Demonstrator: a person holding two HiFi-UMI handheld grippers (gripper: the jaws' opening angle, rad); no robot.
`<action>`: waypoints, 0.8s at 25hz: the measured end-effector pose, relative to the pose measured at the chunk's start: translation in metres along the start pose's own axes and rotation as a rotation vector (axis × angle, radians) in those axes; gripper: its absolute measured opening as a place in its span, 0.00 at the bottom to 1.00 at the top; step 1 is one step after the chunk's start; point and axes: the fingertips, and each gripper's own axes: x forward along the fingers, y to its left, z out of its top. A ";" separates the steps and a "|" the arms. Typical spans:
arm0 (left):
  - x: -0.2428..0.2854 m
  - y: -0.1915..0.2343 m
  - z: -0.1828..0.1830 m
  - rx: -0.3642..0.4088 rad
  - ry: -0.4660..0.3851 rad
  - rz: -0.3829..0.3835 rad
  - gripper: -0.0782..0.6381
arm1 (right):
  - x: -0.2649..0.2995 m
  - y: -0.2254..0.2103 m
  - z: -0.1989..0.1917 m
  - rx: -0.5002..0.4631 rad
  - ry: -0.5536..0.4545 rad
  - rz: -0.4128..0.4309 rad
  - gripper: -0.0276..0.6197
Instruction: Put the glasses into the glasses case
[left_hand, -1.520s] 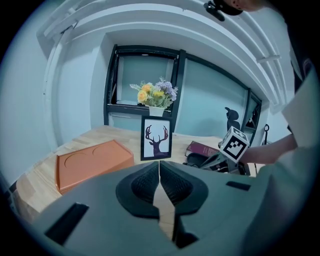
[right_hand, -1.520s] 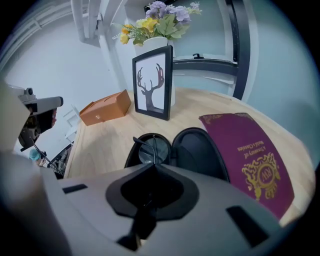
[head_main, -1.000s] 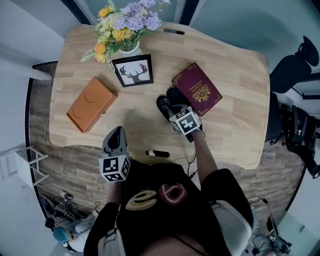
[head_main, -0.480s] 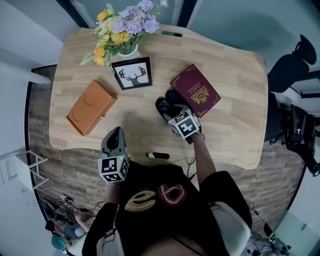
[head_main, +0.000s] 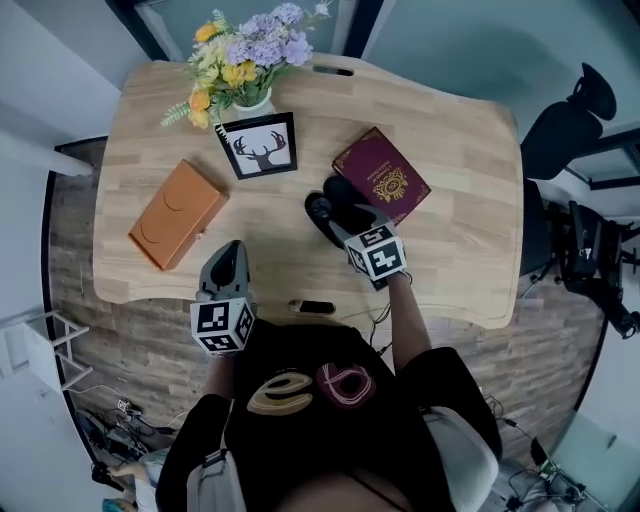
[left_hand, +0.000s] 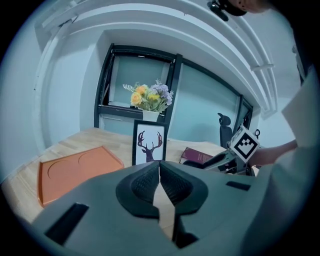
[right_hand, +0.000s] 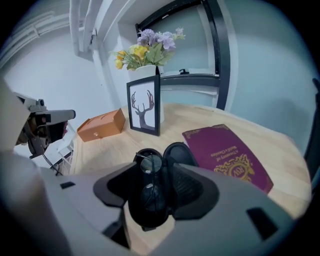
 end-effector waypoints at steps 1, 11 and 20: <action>0.001 -0.002 0.002 0.002 -0.007 -0.011 0.14 | -0.005 0.000 0.002 0.002 -0.016 -0.016 0.40; 0.001 -0.029 0.029 0.058 -0.059 -0.145 0.14 | -0.052 0.003 0.018 0.063 -0.161 -0.124 0.40; -0.009 -0.041 0.052 0.093 -0.110 -0.212 0.14 | -0.102 0.024 0.031 0.083 -0.283 -0.224 0.40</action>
